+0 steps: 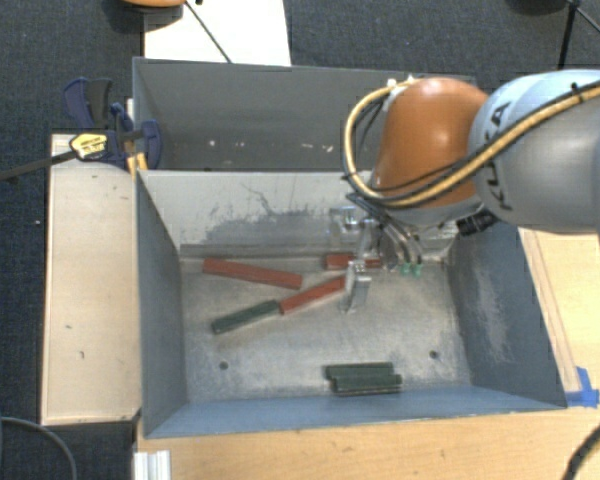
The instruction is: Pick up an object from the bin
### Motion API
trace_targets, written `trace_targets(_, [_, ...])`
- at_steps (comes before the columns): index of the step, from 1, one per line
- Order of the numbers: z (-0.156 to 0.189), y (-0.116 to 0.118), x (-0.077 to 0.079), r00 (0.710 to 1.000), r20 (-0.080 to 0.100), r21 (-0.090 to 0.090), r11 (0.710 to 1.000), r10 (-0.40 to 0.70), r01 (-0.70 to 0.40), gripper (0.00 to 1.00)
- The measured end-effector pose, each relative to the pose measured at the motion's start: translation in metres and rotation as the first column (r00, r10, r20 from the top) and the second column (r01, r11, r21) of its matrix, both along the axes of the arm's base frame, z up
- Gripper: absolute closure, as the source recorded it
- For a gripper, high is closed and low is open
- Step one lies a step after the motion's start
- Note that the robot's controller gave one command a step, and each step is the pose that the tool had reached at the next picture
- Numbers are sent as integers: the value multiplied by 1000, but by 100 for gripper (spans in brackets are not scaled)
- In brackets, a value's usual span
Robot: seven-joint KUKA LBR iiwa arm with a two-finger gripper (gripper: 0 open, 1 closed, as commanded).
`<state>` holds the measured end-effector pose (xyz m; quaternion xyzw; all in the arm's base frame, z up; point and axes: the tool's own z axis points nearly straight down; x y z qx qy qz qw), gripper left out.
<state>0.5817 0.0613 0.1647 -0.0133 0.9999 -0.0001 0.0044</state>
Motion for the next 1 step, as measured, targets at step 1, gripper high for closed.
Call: trace_targets(1, [-50,15,-3,998,-6,4,998,-62,62,0])
